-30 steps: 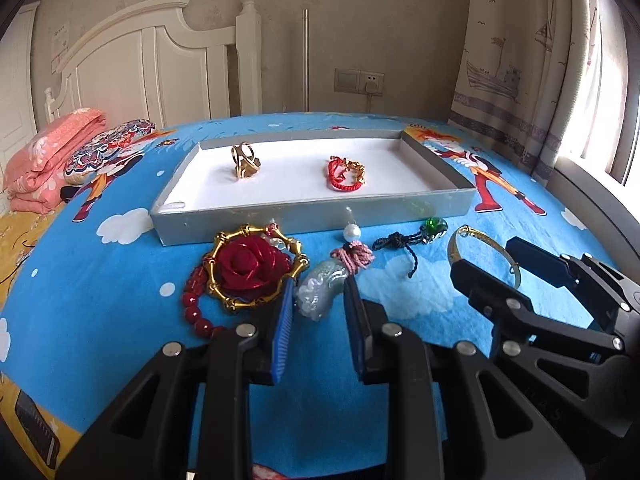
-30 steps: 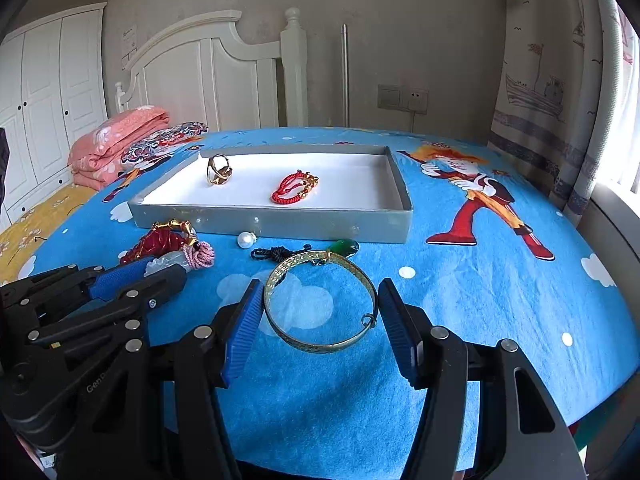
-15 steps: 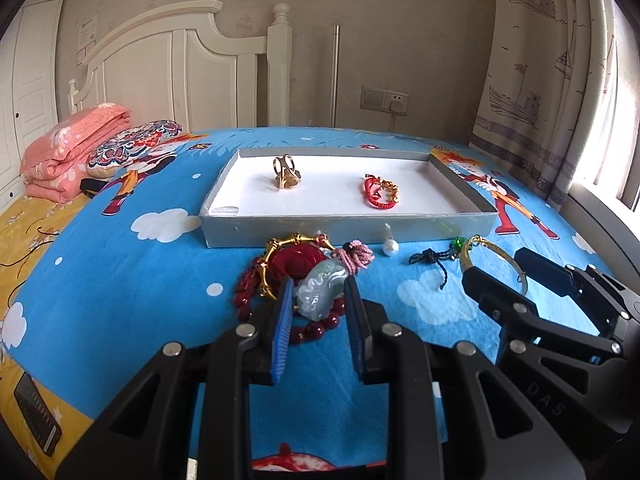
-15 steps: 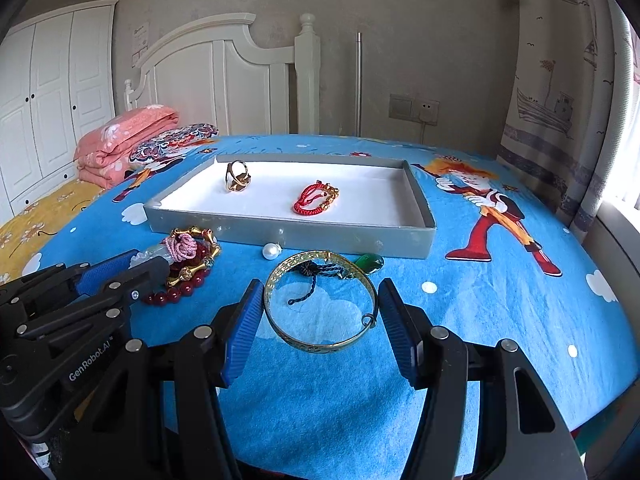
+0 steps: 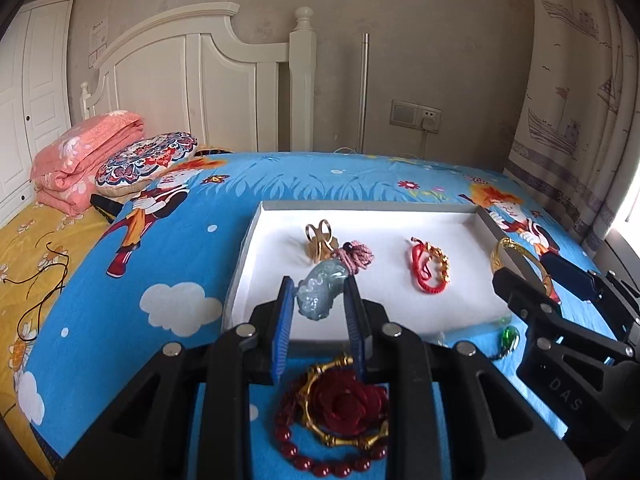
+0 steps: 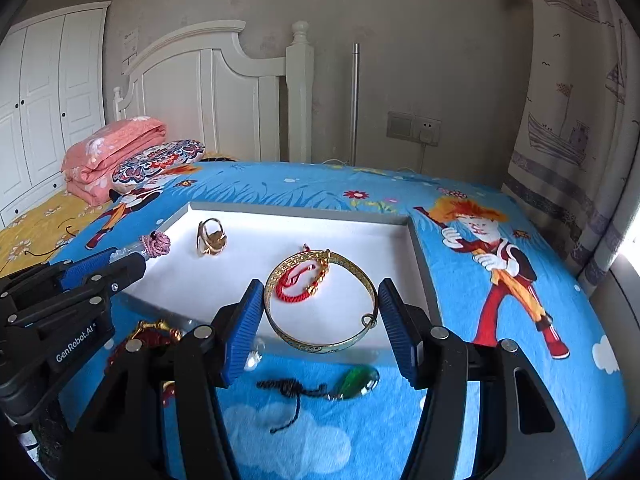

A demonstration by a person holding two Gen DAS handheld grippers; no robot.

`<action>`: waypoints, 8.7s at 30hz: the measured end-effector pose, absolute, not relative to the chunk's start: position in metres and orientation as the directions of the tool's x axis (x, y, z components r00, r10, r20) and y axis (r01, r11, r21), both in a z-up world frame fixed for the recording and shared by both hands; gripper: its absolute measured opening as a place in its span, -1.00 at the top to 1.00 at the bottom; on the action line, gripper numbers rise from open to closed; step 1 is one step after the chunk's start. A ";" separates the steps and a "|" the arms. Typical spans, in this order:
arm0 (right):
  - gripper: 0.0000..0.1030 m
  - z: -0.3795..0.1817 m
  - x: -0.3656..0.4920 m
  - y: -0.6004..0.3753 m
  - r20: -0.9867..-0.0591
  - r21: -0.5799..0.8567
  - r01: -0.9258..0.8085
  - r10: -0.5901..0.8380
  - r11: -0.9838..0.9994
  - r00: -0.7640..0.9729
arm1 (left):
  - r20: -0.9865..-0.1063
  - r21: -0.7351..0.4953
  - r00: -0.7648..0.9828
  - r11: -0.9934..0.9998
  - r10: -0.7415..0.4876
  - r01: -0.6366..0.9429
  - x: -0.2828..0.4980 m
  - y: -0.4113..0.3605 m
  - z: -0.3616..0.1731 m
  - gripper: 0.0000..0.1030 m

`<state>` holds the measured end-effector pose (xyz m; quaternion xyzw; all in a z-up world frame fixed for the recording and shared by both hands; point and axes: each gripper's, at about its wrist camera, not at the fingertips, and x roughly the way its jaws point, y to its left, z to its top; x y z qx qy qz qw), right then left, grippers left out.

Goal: Organize jewelry

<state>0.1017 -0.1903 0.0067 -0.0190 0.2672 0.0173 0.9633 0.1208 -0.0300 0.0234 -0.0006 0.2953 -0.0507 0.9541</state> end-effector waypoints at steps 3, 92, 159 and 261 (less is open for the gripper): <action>-0.09 0.012 0.124 -0.191 -0.524 -0.036 -0.039 0.014 0.999 0.852 | -0.571 -0.025 0.816 0.996 -0.085 0.087 0.143 -0.033 0.030 0.52; 0.47 -0.061 0.019 -0.188 -0.567 -0.020 -0.132 0.097 0.991 0.818 | -0.595 -0.042 0.794 0.991 -0.129 0.129 0.052 -0.017 -0.031 -0.44; 0.78 -0.068 0.016 -0.190 -0.534 -0.039 -0.095 0.060 0.995 0.844 | -0.507 -0.050 0.829 0.968 -0.237 0.246 0.047 -0.019 0.004 0.37; 0.73 0.010 0.195 -0.190 -0.552 -0.030 -0.070 0.042 0.997 0.833 | -0.617 0.004 0.785 0.996 -0.064 0.085 0.212 -0.045 0.023 0.11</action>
